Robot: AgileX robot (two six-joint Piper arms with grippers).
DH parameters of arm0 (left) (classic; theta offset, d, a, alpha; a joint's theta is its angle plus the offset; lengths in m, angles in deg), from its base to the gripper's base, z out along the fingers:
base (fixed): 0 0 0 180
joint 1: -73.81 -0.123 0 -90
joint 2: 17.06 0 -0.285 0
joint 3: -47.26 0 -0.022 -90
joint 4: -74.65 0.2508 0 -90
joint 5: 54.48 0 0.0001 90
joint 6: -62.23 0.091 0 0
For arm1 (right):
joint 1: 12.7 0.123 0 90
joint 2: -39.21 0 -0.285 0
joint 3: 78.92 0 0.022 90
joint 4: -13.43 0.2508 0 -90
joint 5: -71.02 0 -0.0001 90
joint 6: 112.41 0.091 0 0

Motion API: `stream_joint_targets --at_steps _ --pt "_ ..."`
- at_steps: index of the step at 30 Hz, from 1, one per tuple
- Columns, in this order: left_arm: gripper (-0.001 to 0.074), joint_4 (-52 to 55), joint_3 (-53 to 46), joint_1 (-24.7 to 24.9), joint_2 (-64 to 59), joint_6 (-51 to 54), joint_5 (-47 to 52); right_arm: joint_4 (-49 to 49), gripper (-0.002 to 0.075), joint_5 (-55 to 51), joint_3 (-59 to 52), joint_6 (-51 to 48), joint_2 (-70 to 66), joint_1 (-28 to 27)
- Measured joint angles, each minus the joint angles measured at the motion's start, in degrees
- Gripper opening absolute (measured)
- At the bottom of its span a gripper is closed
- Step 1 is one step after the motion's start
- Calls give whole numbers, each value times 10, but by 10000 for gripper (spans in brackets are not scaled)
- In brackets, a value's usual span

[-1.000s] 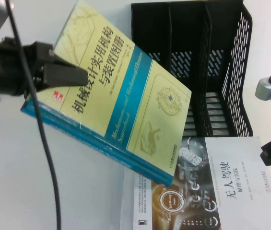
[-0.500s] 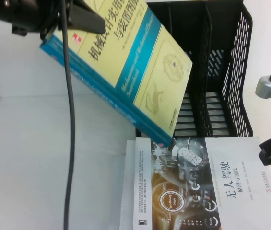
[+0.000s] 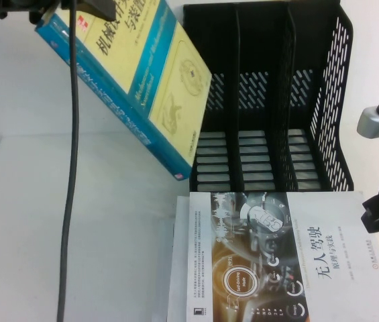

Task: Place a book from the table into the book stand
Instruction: Place the book on the book shelf

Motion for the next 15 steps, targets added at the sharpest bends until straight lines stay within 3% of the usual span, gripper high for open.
stream_joint_targets --at_steps 7,15 --pt "194 -6 4 3 -14 -35 -4 22 -2 2 0 0 0 0" --pt "194 32 5 55 -47 -66 -54 25 -2 2 0 0 0 0"
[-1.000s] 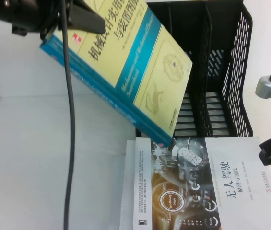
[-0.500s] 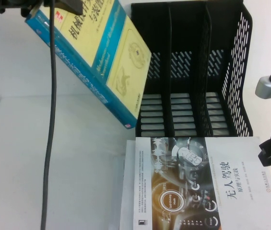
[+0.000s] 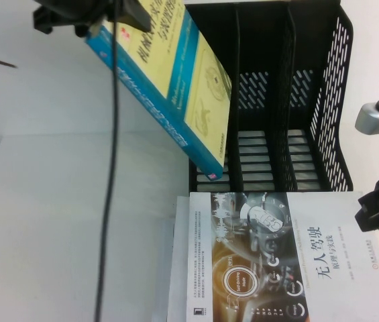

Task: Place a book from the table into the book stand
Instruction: Place the book on the book shelf

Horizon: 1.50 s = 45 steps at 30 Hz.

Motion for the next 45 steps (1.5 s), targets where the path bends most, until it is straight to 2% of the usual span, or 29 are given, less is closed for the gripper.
stream_joint_targets --at_steps 8,29,45 --pt "194 67 0 52 -32 -37 -39 15 -2 8 0 0 0 0" --pt "194 87 0 60 -61 -59 -70 26 -1 23 0 0 0 0" --pt "194 108 4 115 -104 9 -114 43 -2 23 0 0 0 0"
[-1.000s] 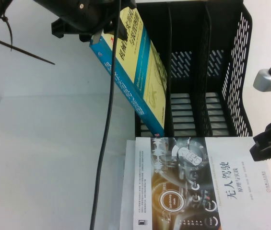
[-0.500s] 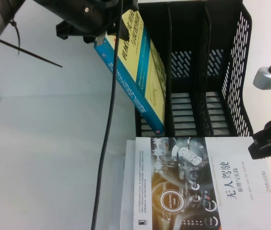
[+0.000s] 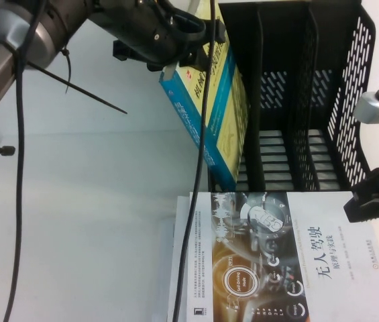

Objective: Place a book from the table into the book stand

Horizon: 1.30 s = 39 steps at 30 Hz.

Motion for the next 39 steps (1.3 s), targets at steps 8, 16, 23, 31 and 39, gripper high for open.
stream_joint_targets --at_steps 8,16,23,31,39 --pt "298 -36 3 5 -3 -99 -22 8 -2 -10 0 0 0 0" --pt "213 -37 4 6 -3 -143 -25 17 -2 -25 0 0 0 0" --pt "418 -50 6 6 10 -99 -26 -27 -2 -36 0 1 49 0" --pt "97 -18 31 -21 87 -30 -23 -132 -2 -97 0 49 167 0" --pt "3 184 24 -23 184 9 1 -150 -2 -48 -51 39 287 0"
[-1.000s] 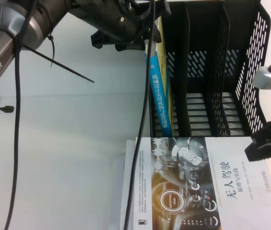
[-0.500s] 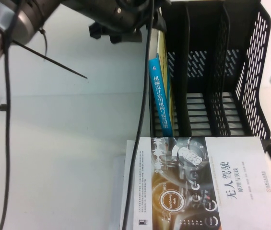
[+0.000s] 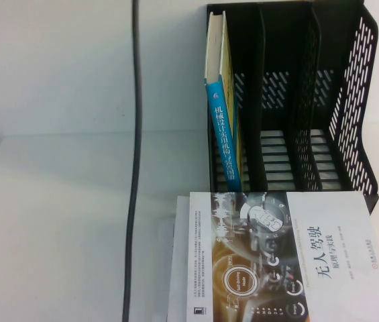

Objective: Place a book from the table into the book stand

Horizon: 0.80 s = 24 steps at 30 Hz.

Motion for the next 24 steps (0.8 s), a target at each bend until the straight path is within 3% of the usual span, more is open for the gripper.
stream_joint_targets --at_steps 6,15,20,24 --pt "1 -23 -166 20 116 28 -116 -9 -2 123 -120 -30 90 0" --pt "1 -30 -611 101 313 127 -442 -19 -2 268 -301 -20 200 0" --pt "0 -23 -747 103 345 132 -547 -19 -2 287 -344 22 217 0" --pt "0 -23 -795 103 349 132 -590 -19 -2 286 -348 34 218 0"
